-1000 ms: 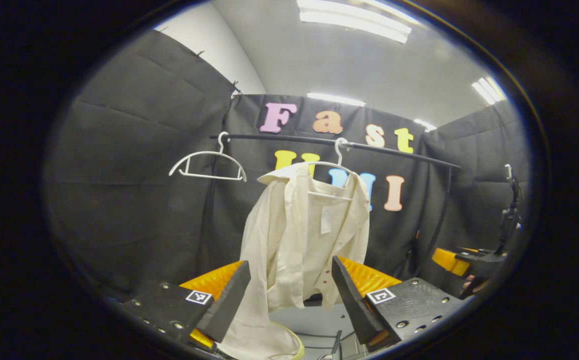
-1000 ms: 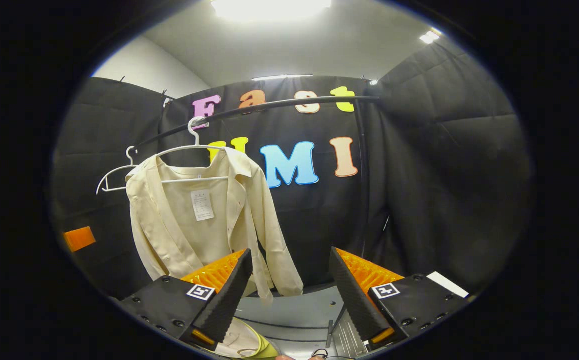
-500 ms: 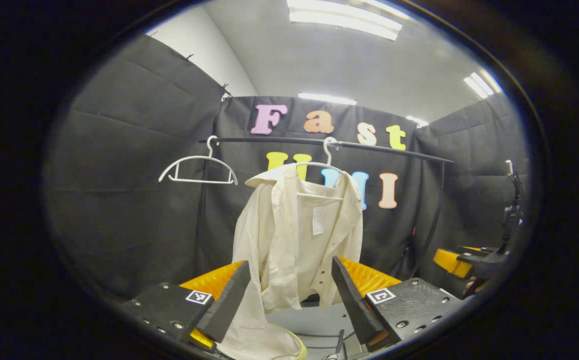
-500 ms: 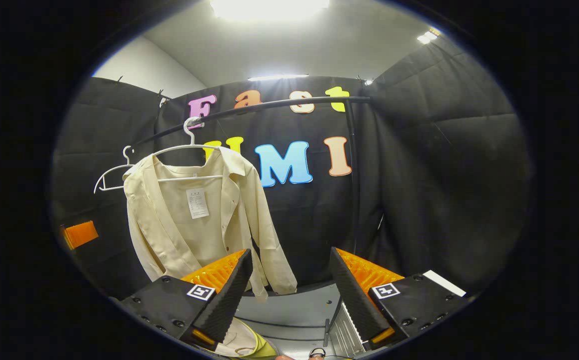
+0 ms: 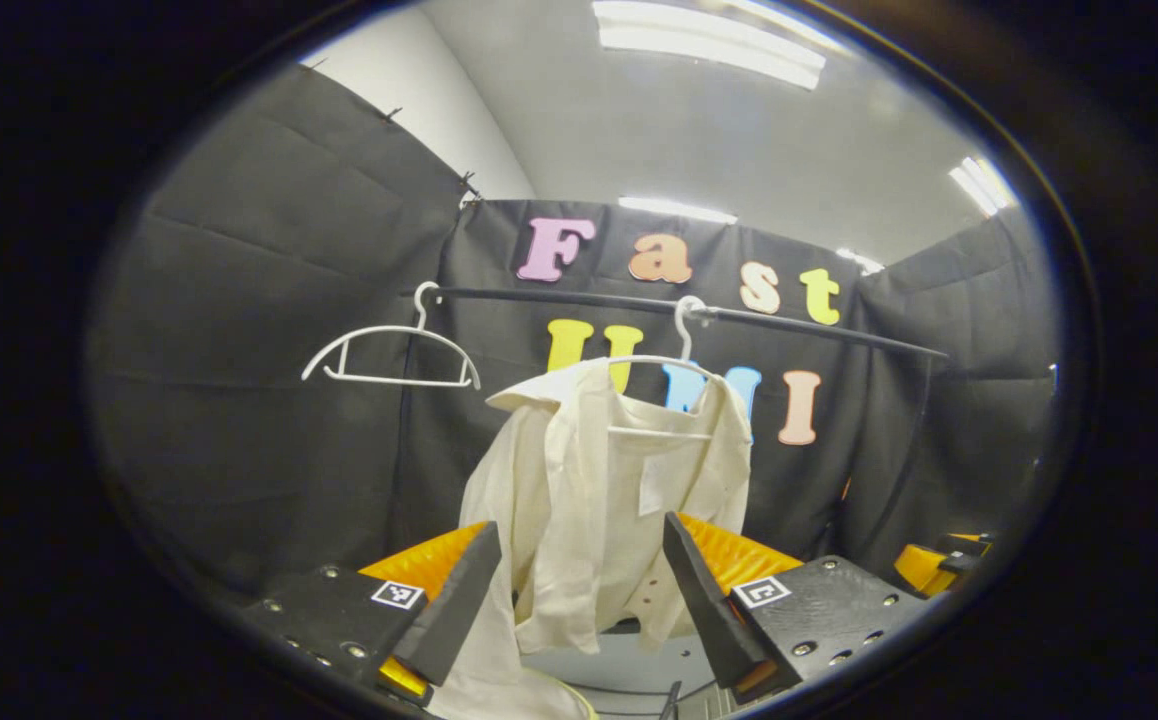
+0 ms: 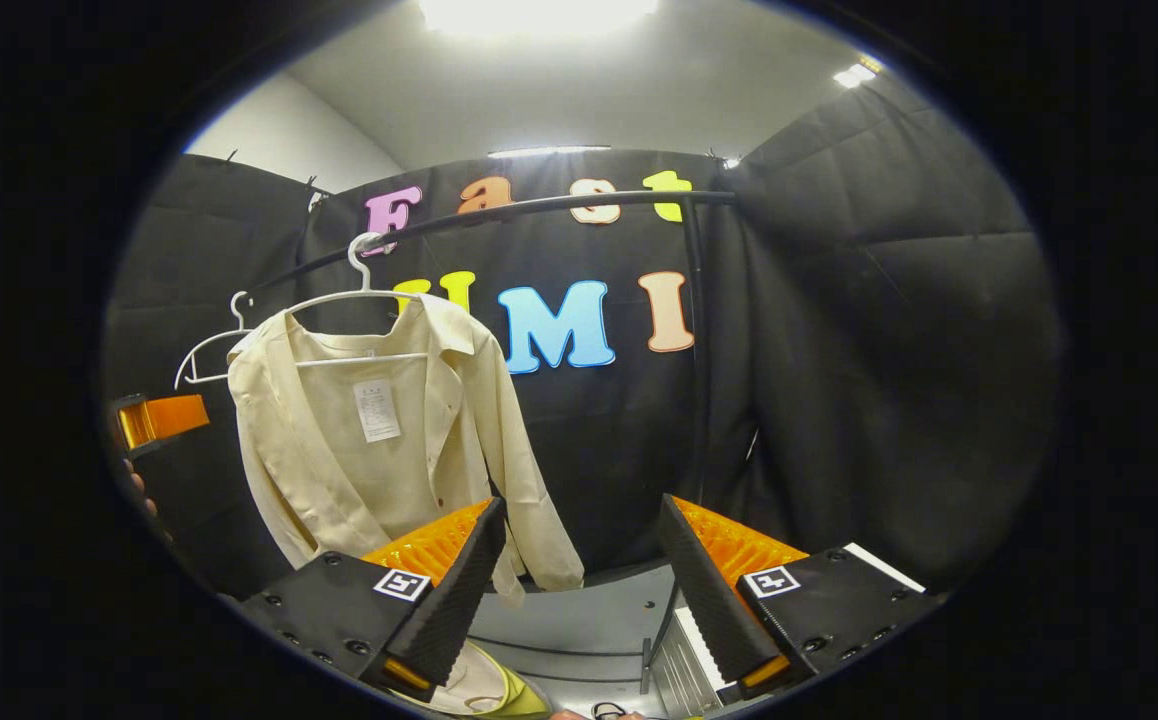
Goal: Grasp the clothes on the hanger with both hands and then place them into the laundry hamper below.
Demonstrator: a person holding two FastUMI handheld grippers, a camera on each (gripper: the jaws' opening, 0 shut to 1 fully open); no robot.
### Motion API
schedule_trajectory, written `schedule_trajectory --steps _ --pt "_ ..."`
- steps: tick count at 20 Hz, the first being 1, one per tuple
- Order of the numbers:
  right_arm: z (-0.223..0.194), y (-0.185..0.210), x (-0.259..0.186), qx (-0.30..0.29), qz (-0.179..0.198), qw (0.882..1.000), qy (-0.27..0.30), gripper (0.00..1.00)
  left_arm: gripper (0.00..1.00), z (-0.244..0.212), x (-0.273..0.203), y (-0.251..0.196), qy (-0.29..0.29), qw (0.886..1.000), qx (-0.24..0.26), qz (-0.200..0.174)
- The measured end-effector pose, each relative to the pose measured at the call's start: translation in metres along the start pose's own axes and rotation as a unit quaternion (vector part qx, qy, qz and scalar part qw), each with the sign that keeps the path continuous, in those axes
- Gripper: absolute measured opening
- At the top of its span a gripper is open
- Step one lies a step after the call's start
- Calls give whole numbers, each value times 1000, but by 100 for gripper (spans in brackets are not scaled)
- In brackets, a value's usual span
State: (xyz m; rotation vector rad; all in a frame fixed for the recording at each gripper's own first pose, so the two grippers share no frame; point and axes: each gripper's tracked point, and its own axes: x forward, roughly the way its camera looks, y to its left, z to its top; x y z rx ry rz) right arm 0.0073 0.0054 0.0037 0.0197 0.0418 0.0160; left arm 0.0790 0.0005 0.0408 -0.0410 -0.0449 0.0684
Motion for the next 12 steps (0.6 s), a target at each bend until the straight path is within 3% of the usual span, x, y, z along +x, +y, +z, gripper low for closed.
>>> schedule_trajectory --steps 6,11,12 --pt "7 6 39 14 17 1000 0 98 96 8 48 10 -7 1000 14 26" --pt "1 33 68 10 68 998 12 93 95 3 86 12 0 999 25 40" --pt "2 37 73 6 77 997 12 98 95 3 92 11 0 999 25 42"
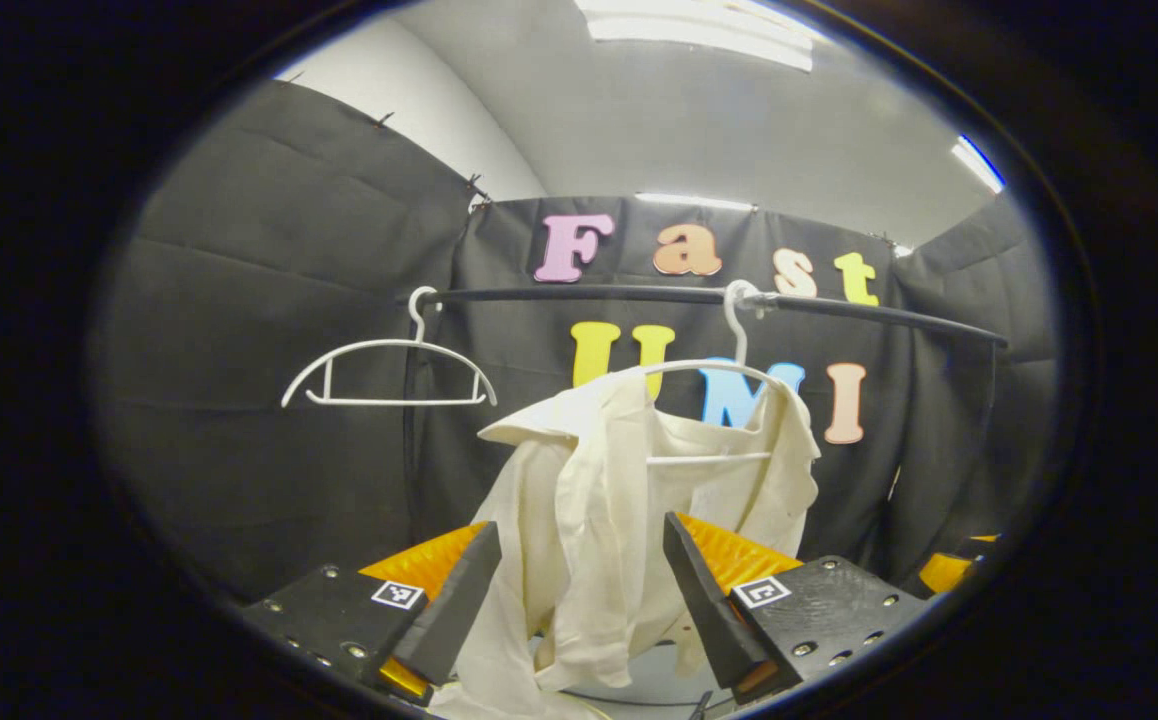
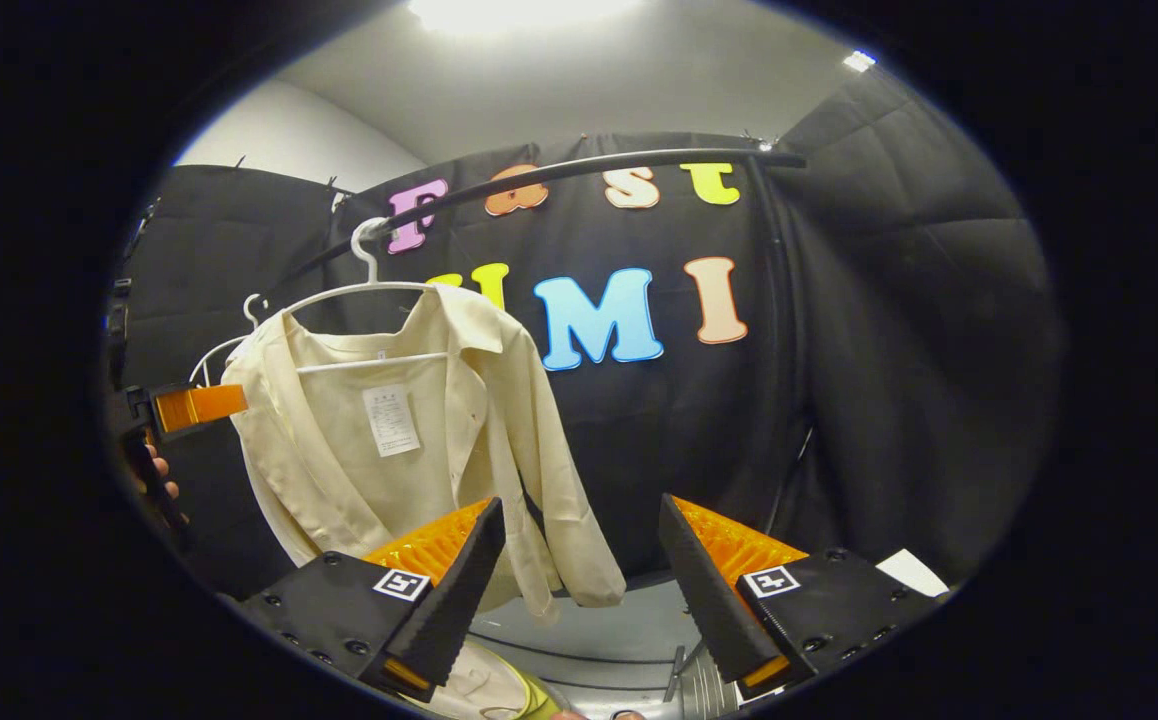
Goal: Grasp the clothes on the hanger with both hands and then place them into the laundry hamper below.
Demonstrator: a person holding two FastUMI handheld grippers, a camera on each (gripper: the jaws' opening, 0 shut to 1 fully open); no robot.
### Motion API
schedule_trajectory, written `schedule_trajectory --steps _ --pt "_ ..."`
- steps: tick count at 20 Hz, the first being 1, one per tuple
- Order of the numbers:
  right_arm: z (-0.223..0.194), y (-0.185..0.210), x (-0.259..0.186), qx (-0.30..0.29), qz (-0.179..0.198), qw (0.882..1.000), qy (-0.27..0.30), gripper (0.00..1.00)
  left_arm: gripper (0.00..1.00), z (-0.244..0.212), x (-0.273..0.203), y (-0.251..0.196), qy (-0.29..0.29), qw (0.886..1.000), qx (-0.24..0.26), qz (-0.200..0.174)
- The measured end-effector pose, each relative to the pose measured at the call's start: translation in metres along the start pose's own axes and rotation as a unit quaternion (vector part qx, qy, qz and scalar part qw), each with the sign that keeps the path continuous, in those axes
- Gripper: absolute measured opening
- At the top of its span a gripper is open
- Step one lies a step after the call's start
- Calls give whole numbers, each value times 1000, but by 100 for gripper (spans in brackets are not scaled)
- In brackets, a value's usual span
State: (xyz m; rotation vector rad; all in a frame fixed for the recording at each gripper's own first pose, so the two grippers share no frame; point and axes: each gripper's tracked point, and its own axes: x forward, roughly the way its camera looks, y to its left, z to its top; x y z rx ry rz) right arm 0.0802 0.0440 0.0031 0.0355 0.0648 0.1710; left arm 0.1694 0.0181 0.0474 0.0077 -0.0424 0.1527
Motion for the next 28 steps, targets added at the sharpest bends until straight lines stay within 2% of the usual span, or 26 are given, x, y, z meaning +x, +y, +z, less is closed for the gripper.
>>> schedule_trajectory --steps 3,7,13,18,23,24,26,28 --pt "9 10 20 3 25 1000 -9 98 95 1 13 -10 -4 1000 -1 1" --pt "8 12 43 -2 40 999 -8 98 96 -6 35 -18 0 1000 4 7" --pt "-2 -4 63 -6 39 999 4 98 95 -20 67 -37 10 1000 -3 4" --pt "-5 -12 79 -13 42 999 9 98 95 -28 91 -32 -3 997 -10 72" --pt "-6 -29 98 -9 34 999 15 98 94 -35 106 -26 -5 992 43 120" --pt "-7 -31 101 -7 34 999 17 98 87 -34 106 -20 -7 989 52 136" --pt "-11 -32 108 -9 36 999 23 98 74 -36 108 -19 -5 989 56 137" --pt "-14 -30 114 -12 45 998 29 98 73 -35 102 -17 -5 988 62 143"
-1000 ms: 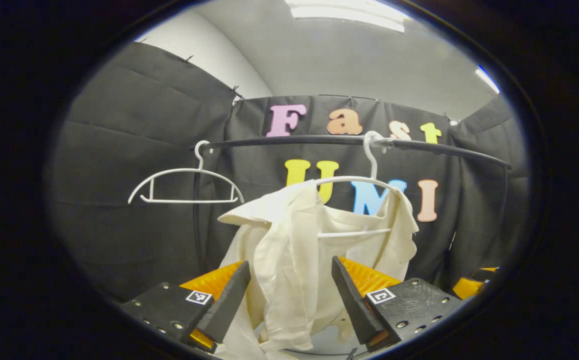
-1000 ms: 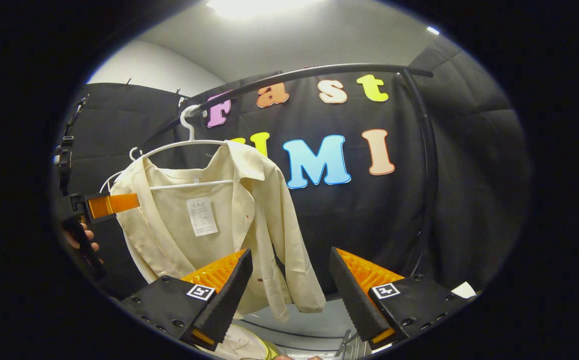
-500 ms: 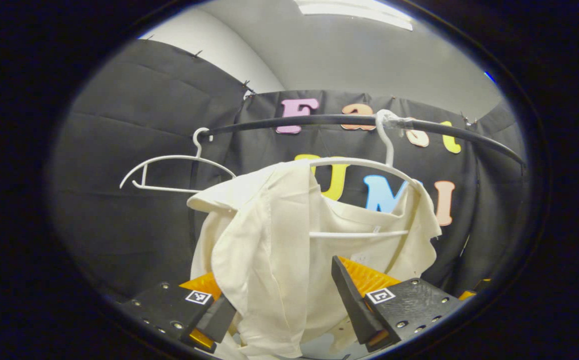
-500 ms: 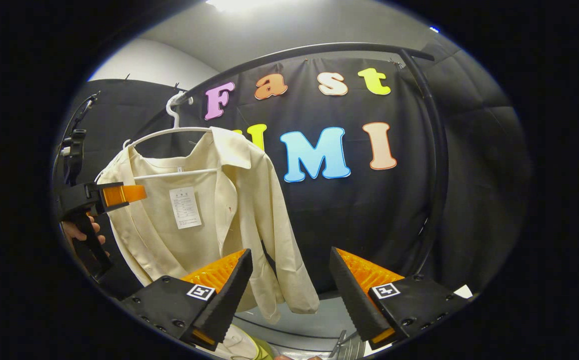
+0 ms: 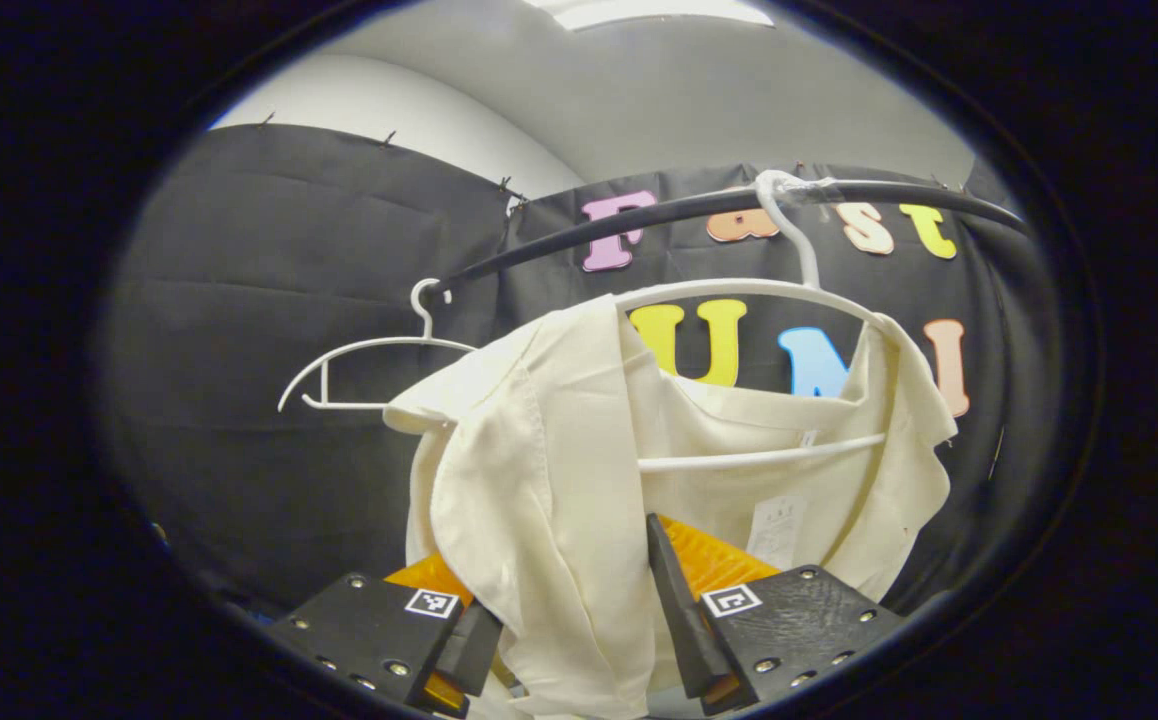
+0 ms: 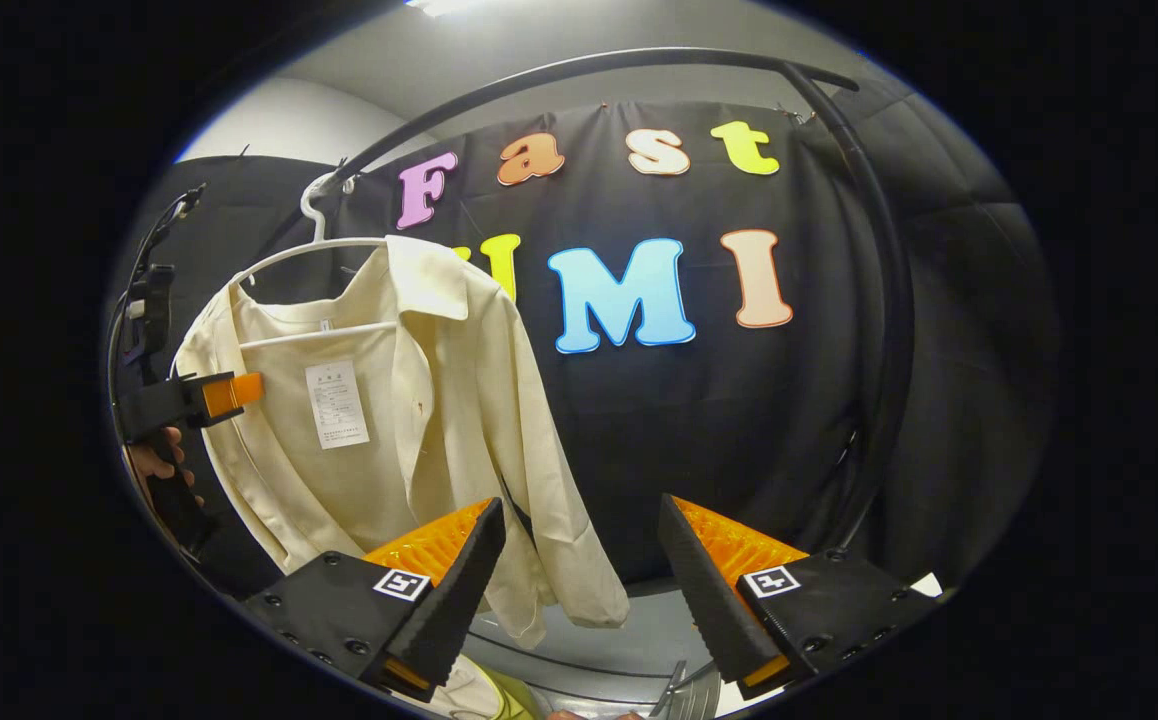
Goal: Grasp the clothes on the hanger with both hands and then place them into the laundry hamper below.
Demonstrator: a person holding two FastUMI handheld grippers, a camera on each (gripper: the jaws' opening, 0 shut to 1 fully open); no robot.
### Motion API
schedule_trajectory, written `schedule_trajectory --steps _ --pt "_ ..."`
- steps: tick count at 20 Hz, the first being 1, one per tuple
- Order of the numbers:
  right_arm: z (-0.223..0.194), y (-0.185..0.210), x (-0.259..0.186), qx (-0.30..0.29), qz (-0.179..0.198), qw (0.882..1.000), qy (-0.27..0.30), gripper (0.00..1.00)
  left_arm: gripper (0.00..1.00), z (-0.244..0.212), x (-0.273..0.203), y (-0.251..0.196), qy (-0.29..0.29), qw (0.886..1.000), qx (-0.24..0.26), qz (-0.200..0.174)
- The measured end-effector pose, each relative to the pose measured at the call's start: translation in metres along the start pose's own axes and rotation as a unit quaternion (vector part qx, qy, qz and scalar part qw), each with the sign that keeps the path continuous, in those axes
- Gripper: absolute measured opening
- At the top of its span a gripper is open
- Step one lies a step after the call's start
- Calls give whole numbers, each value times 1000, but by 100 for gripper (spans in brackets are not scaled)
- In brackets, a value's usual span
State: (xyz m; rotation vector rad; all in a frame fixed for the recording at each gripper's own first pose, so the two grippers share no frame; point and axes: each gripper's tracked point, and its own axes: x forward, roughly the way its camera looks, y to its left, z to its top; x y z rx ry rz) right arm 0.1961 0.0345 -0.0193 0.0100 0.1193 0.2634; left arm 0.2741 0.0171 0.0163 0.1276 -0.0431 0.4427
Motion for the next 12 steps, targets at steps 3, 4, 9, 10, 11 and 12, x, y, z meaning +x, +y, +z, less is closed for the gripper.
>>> schedule_trajectory --steps 3,4,9,10,11,12 --pt "-2 10 14 -2 23 1000 7 98 46 -2 -5 3 2 1000 -3 -13" --pt "-3 13 18 -4 32 999 10 98 52 -3 -6 2 3 1000 -3 -22" --pt "-1 22 40 -1 73 997 15 98 12 2 -20 10 1 1000 -14 -28" --pt "-1 24 43 4 80 997 16 98 12 3 -23 12 0 999 -15 -28" --pt "0 26 47 8 88 996 17 98 12 4 -25 16 -5 999 -27 -25" --pt "-1 29 50 11 95 995 17 98 0 5 -28 12 -1 998 -41 -38"
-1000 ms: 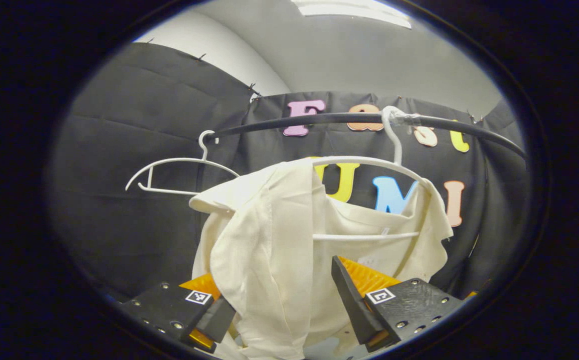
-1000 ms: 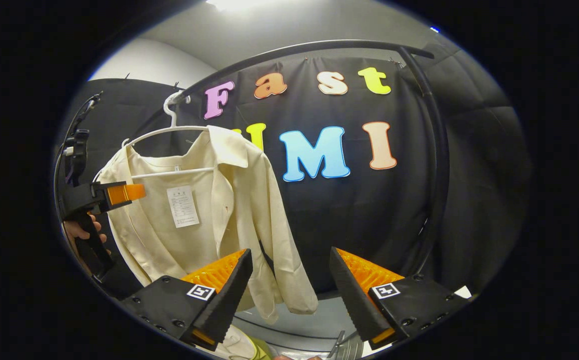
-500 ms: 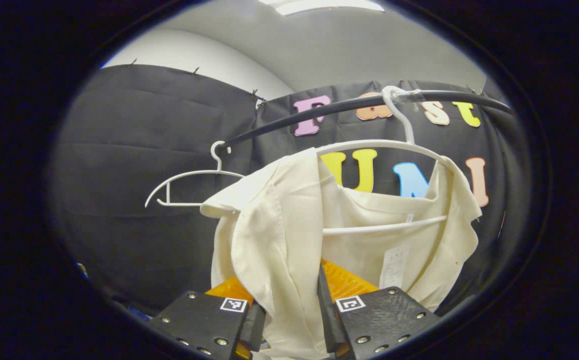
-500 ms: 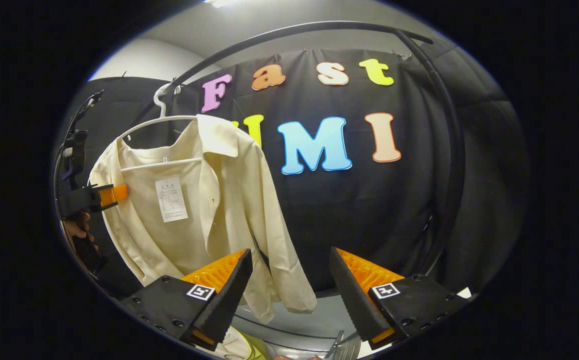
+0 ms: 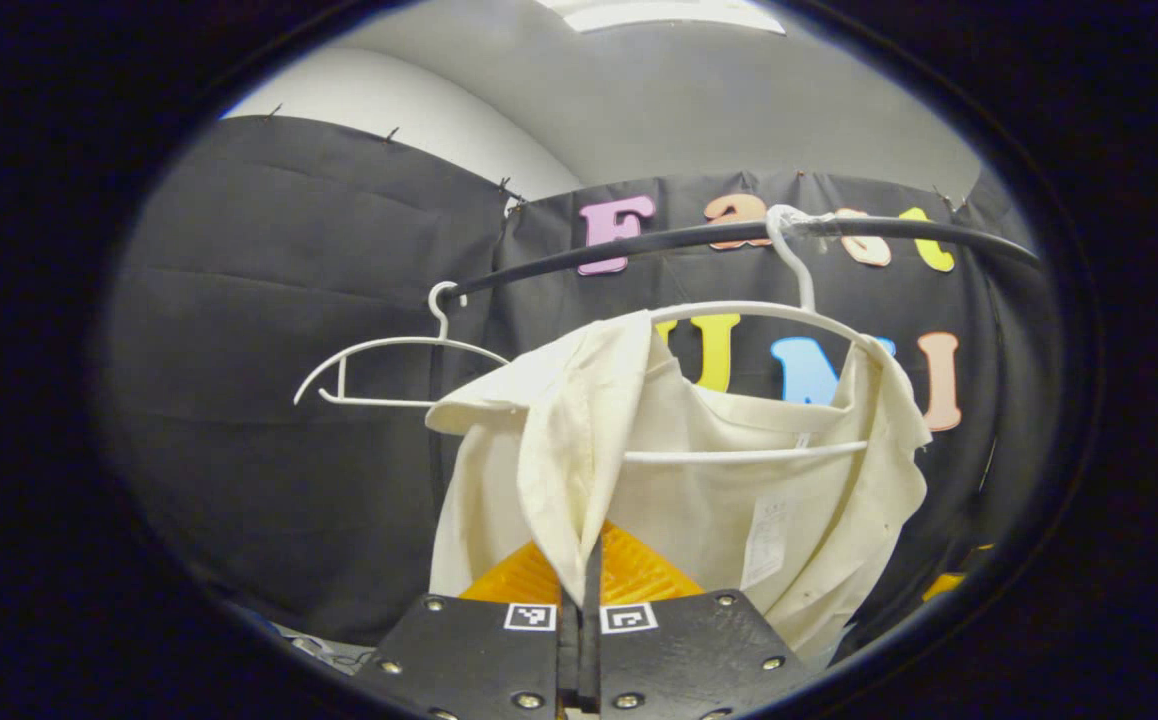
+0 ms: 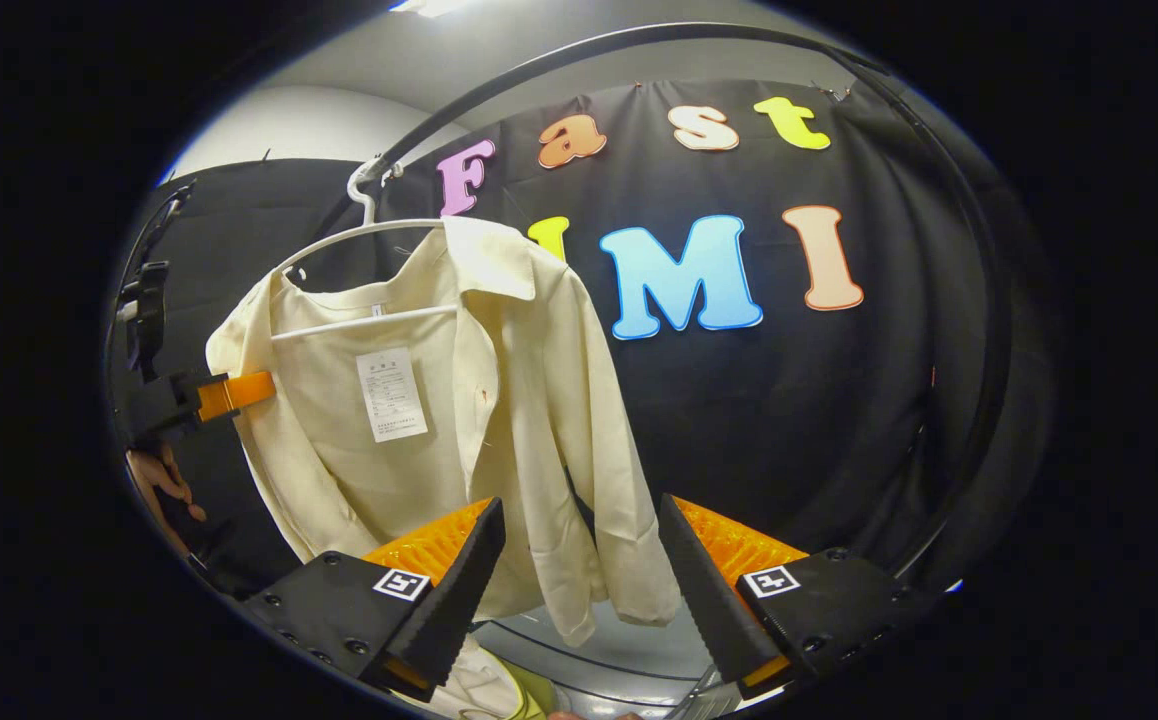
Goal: Grasp the clothes on the hanger with both hands and then place them into the laundry hamper below.
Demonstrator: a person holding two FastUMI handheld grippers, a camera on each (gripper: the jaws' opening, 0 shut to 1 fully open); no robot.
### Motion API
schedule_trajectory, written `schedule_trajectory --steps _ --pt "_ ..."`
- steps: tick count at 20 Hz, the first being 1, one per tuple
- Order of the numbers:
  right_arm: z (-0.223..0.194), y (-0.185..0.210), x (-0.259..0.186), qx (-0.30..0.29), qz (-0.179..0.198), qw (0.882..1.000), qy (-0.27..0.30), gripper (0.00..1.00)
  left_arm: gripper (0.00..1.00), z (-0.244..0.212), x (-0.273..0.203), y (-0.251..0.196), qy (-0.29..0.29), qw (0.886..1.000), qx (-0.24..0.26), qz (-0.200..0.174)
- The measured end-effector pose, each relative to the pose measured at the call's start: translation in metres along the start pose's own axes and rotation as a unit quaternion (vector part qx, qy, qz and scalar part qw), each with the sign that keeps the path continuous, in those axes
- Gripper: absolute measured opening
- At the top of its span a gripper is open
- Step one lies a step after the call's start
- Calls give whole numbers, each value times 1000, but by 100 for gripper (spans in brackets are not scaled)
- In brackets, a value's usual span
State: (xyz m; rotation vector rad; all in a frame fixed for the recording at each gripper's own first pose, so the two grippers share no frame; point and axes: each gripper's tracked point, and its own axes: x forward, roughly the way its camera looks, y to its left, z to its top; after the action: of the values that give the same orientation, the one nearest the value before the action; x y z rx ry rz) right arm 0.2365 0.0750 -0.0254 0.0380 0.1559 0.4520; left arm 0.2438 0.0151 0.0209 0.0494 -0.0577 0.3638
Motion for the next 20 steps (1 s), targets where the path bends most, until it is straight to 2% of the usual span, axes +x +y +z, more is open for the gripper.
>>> schedule_trajectory --steps 5,11,15,20 --pt "-1 17 14 4 27 1000 6 98 0 8 -12 5 5 1000 -16 2" --pt "29 73 34 26 57 998 -20 98 1 27 -28 10 3 1000 -26 -17" --pt "44 98 60 23 39 998 -44 98 1 28 -31 9 12 998 -41 -43" --pt "54 123 88 15 18 999 -47 98 1 23 -27 4 18 996 -57 -68"
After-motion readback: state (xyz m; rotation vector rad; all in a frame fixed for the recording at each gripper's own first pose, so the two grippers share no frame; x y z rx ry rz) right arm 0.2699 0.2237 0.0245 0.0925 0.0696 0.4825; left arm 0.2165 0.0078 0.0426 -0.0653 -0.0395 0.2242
